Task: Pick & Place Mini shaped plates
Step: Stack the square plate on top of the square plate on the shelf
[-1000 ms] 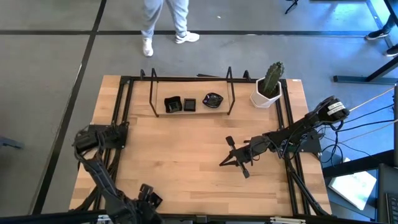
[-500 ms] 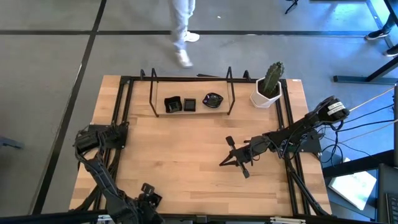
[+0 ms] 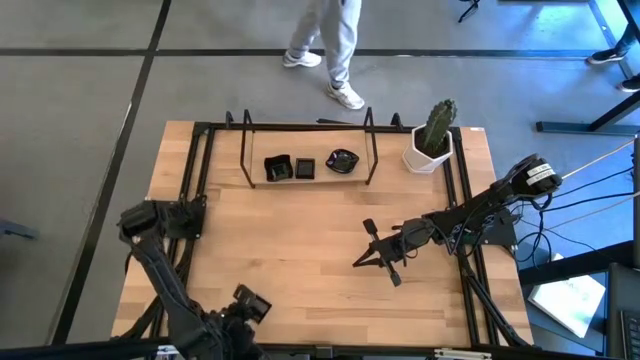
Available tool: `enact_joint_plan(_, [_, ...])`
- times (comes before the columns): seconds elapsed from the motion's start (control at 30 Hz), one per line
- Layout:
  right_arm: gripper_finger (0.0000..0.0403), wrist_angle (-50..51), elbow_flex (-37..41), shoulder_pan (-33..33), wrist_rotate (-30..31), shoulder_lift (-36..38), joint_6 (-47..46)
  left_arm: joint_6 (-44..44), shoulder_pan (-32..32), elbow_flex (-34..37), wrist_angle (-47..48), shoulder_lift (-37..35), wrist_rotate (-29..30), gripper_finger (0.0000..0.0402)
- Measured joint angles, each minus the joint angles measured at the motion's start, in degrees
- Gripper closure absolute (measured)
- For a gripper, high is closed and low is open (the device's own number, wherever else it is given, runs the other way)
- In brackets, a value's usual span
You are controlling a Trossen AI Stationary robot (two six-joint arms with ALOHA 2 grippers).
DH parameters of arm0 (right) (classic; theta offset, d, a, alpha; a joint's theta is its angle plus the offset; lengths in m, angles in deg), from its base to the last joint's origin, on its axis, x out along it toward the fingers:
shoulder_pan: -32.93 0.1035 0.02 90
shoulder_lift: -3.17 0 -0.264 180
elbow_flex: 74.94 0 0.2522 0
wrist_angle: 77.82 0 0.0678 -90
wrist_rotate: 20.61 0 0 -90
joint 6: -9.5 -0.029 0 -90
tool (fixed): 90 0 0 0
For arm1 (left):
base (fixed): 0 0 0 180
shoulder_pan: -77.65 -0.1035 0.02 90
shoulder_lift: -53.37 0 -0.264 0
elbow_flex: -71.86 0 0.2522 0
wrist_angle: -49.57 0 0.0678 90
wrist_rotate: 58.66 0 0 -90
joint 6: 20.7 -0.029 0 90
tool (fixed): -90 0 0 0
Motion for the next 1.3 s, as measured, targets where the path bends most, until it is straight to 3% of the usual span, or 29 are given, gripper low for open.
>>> enact_joint_plan(0.2, [0.0395,0.49,0.0,-0.02,-0.02,0.0,0.0,-0.83,-3.56,-3.8,6.48,-5.4,16.61,0.0398])
enact_joint_plan(0.4, [0.0395,0.55,0.0,-0.02,-0.02,0.0,0.22,-6.02,-11.7,-4.11,6.47,-12.64,27.1,0.0398])
enact_joint_plan(0.47, [0.0395,0.8,0.0,0.0,-0.02,0.0,0.24,-8.29,-16.63,-4.11,6.39,-15.06,28.14,0.0398])
enact_joint_plan(0.67, [0.0395,0.96,0.0,0.0,-0.02,0.0,0.22,-17.11,-36.58,-4.11,4.66,-19.01,18.0,0.0398])
enact_joint_plan(0.9, [0.0395,1.59,0.0,0.0,-0.04,0.0,0.24,-28.81,-56.65,-4.11,-1.94,-16.86,2.93,0.0398])
enact_joint_plan(1.1, [0.0395,3.29,-0.02,0.0,-0.04,0.0,0.24,-33.96,-66.24,-4.11,-5.89,-11.24,-7.28,0.0398])
enact_joint_plan(1.3, [0.0395,3.39,-0.02,0.0,-0.04,0.0,0.24,-35.27,-70.7,-4.09,-5.21,-6.04,-8.31,0.0398])
